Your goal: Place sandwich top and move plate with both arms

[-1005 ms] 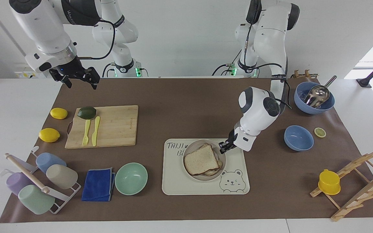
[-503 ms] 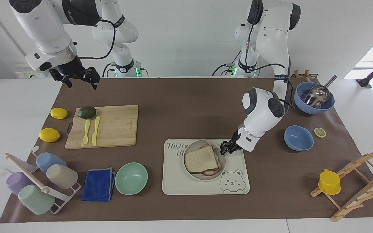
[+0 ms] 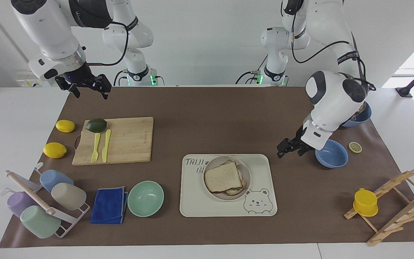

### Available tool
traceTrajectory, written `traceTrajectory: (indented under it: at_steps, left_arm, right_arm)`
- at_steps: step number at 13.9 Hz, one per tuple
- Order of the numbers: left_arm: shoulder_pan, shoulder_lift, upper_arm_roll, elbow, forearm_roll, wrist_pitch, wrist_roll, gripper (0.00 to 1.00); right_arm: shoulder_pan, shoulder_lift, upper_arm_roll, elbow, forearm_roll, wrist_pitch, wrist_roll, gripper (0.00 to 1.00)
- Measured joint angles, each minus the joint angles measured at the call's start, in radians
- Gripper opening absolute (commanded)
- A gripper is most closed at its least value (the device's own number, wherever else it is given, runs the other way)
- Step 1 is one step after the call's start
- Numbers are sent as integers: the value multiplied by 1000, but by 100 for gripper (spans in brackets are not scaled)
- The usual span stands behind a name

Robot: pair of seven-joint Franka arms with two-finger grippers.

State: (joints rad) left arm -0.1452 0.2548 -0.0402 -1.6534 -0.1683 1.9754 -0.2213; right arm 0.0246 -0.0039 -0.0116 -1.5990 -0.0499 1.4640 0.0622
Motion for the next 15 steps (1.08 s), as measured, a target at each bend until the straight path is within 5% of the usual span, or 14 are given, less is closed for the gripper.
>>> traceTrajectory:
  at_steps: [10, 15]
  left_arm:
    - [60, -277, 3, -12, 152, -442, 27, 100]
    - [60, -335, 3, -108, 153, -460, 27, 100]
  right_arm:
    - [0, 0, 0, 0, 0, 0, 0, 100]
    - [0, 0, 0, 0, 0, 0, 0, 100]
